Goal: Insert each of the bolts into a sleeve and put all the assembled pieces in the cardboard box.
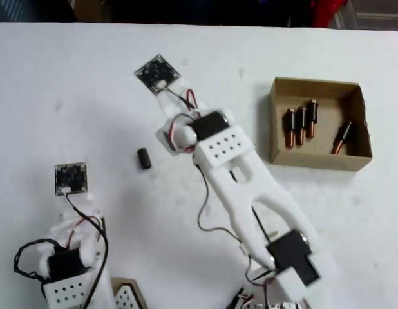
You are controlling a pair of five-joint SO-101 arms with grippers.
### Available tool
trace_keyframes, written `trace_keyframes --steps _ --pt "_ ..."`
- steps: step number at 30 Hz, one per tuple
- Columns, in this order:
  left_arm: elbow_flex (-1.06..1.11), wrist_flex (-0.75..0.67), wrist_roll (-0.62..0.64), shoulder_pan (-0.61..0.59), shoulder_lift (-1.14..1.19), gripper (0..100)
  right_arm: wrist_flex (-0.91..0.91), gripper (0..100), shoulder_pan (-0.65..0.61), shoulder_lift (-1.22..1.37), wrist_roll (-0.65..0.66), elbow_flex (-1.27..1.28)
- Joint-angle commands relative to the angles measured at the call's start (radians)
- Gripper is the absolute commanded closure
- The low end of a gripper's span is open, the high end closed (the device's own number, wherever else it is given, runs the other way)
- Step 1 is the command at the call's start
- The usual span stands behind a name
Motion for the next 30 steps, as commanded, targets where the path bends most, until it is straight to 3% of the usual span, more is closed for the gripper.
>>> trace_keyframes --steps 1,8,15,22,30 --pt "-0.002 0.009 -0.009 -0.024 -0.007 97 0.058 97.6 -0.038 0.065 0.005 -0.144" --pt "-0.002 0.009 -0.009 -0.071 -0.007 97 0.120 97.6 -0.093 0.237 -0.104 -0.344" --pt "-0.002 0.009 -0.009 -0.183 -0.007 98 0.120 97.6 -0.110 0.394 -0.115 -0.436" --pt "-0.002 0.009 -0.009 -0.182 -0.007 98 0.120 88.5 -0.120 0.526 -0.115 -0.539" --pt "-0.002 0.009 -0.009 -0.182 -0.007 98 0.124 90.7 -0.119 0.667 -0.203 -0.704"
